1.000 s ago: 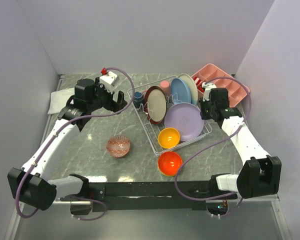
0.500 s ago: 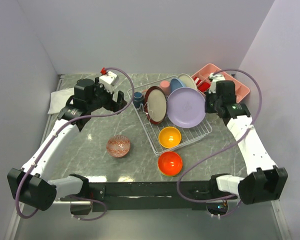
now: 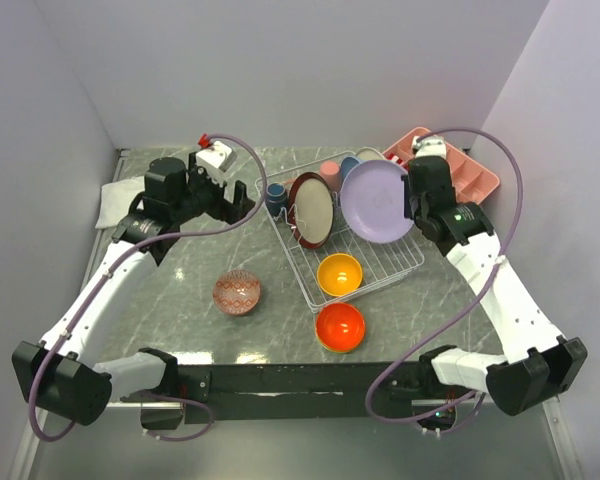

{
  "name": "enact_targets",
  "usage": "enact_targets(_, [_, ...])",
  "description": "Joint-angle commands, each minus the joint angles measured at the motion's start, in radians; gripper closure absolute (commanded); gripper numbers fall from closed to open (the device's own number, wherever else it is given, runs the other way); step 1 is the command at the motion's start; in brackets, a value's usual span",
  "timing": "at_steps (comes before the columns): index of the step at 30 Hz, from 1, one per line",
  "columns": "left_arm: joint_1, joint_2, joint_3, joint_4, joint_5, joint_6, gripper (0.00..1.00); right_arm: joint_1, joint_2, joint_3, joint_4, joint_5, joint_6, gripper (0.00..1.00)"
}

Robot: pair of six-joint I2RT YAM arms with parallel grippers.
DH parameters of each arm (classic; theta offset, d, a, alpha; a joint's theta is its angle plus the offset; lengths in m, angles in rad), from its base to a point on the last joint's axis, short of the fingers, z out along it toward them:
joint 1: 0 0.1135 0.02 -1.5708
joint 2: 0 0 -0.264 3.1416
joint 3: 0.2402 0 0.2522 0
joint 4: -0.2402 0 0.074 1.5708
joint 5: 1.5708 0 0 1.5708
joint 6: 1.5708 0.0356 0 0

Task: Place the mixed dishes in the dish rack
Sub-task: Pick up the plate from the dish rack, then insert the plate into the dish rack.

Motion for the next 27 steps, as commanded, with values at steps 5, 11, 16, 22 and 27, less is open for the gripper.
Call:
enact_targets(5, [0.002,-0.059,-0.009,0.042,0.015,-0.025,0.04,0.084,0.048,0.124,0.008,0.214,0.090,1.00])
enact_targets(11, [0.002,-0.081,-0.009,0.030,0.011,-0.019,0.04,0.176,0.073,0.070,0.056,0.355,0.068,1.00])
enact_targets(16, [0.002,-0.111,-0.025,0.028,0.011,-0.017,0.04,0.185,0.103,0.070,0.116,0.488,0.090,1.00])
enact_targets(22, [0.002,-0.145,-0.055,0.027,0.015,-0.014,0.04,0.207,0.139,0.059,0.139,0.538,0.078,1.00])
enact_targets(27, [0.002,-0.176,-0.083,0.027,0.015,-0.020,0.04,0.248,0.179,0.025,0.221,0.625,-0.035,1.00])
